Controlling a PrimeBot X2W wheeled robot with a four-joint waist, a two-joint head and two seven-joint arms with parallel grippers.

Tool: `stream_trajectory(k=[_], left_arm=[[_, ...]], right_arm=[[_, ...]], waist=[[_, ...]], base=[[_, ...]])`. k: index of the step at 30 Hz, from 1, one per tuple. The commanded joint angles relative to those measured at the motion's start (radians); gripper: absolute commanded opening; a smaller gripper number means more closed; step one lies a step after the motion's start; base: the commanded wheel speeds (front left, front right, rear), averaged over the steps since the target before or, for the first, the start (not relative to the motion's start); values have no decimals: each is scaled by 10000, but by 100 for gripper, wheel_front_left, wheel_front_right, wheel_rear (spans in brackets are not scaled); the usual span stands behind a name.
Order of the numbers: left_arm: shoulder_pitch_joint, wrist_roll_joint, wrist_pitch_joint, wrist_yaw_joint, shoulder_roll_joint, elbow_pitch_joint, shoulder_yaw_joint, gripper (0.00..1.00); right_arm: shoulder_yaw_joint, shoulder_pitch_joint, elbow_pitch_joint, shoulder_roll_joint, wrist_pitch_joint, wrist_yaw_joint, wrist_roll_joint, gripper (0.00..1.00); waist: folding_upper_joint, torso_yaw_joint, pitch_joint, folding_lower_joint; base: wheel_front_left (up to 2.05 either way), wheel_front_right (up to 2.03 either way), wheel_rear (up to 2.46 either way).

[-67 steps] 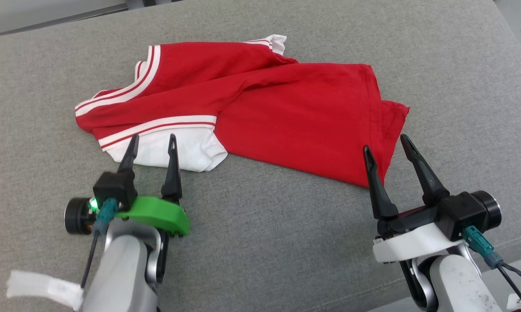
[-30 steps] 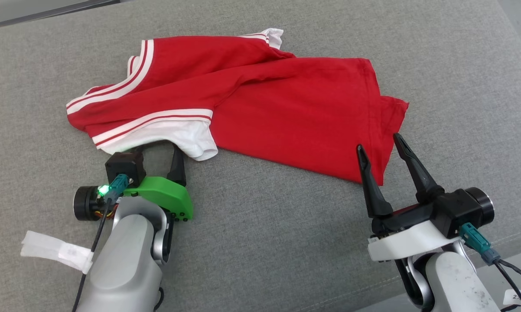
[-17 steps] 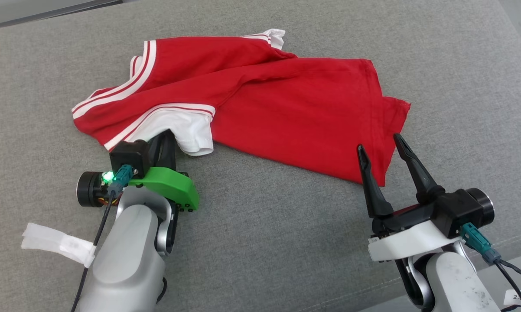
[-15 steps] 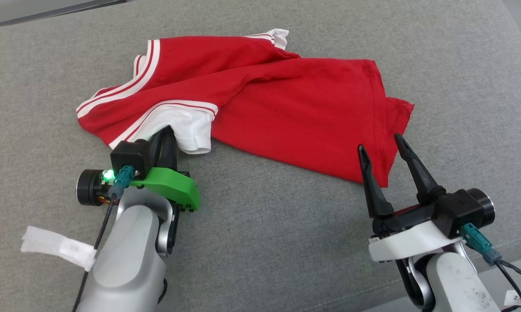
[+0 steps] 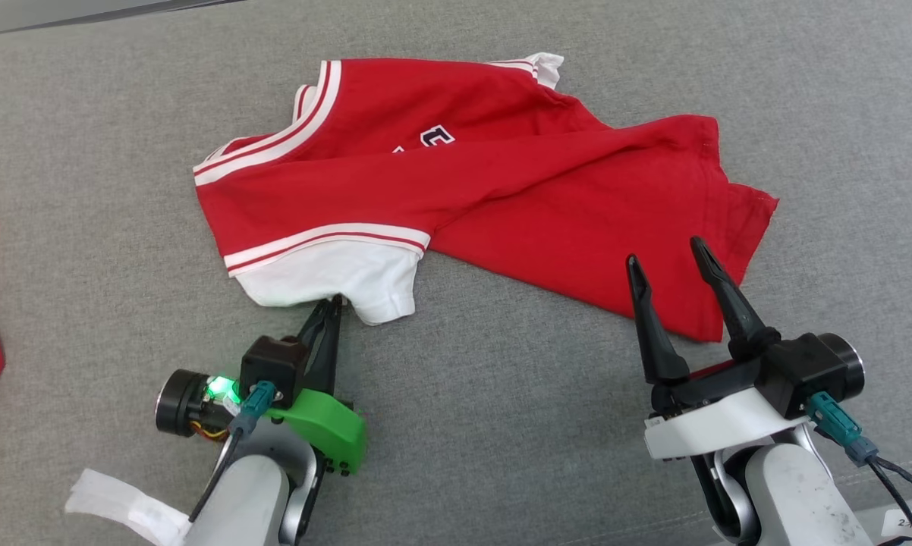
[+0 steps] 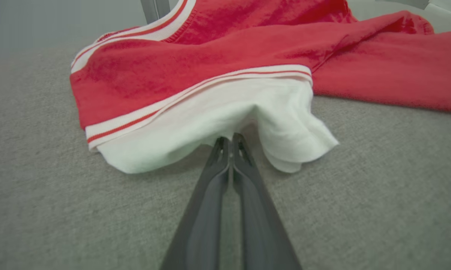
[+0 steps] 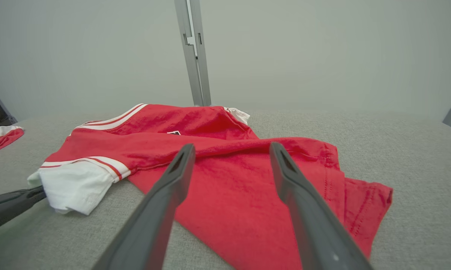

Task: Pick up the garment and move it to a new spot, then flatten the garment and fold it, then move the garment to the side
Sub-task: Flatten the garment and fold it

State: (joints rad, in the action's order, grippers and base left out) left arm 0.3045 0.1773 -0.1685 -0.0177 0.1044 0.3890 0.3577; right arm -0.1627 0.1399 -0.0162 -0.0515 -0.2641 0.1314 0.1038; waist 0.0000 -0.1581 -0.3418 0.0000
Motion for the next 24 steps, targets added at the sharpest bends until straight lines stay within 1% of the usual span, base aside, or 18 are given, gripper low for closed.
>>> stream_trajectory(k=[1,4,8,12,14,17,21,24], left_arm=[[-246,-265,332,-141,297,-384,78,0],[-668,-616,1050,-505,793,-1772,77,0],[-1278,-804,1950,-790,1303,-3918,-34,0],[-1886,-923,2978,-974,1633,-5750,-67,0],[-2156,-804,3375,-1070,1739,-6376,-163,0],[-2562,-495,3665,-1171,1854,-6669,-392,0],[-2790,-154,3474,-1217,1900,-6457,-658,0],[-2879,-52,3272,-1191,1890,-6177,-730,0]], right_arm=[[18,-52,-4,2,-3,-14,27,100],[9,-56,-40,4,-3,-14,58,100],[-28,-11,-19,8,-3,-14,203,100],[-75,47,-34,8,-3,-14,303,100],[-14,76,-54,6,-3,-14,370,100],[110,88,-66,11,-3,-14,370,100],[575,202,97,-1,-4,-14,344,100],[1024,366,-26,-12,-4,-14,286,100]], waist=[[0,86,-39,0],[0,106,-51,0],[0,66,-76,0],[0,6,-110,0],[0,-32,-128,0],[0,-45,-151,0],[0,1,-205,0],[0,98,-224,0]], base=[[0,0,0],[0,0,0],[0,0,0],[0,0,0],[0,0,0],[0,0,0],[0,0,0],[0,0,0]])
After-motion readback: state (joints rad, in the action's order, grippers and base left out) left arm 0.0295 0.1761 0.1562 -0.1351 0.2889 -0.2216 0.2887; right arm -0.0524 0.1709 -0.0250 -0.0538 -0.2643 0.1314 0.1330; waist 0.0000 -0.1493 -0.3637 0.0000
